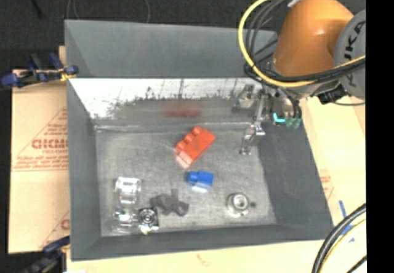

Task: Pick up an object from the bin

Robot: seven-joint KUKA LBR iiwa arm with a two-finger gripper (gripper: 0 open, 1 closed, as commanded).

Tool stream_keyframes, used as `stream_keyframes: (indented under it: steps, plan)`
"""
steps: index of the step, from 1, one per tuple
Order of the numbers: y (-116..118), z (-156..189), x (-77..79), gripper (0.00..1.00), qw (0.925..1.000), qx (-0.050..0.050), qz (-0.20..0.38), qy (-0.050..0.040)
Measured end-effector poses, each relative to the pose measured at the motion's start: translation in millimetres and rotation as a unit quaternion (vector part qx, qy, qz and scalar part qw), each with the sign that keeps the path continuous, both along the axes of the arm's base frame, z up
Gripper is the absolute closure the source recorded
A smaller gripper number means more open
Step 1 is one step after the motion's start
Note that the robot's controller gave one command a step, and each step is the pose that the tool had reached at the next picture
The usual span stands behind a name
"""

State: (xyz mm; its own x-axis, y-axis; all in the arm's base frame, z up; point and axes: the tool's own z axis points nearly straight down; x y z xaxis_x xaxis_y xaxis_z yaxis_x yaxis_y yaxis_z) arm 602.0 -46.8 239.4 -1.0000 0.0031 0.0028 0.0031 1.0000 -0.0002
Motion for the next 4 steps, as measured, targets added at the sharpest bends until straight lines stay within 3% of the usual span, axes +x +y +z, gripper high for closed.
stream_keyframes:
  steps: [1,2,3,4]
  plan:
    - [29.3,-150.7,42.6,0.0,0.9991,0.0,0.042,-0.0002]
    - [28.7,-145.6,44.5,1.0,0.9991,0.0,0.042,-0.0039]
    - [64.7,-56.7,37.5,1.0,0.999,0.001,0.043,-0.0079]
    - [47.5,76.4,30.0,1.0,0.9985,-0.001,0.054,-0.0086]
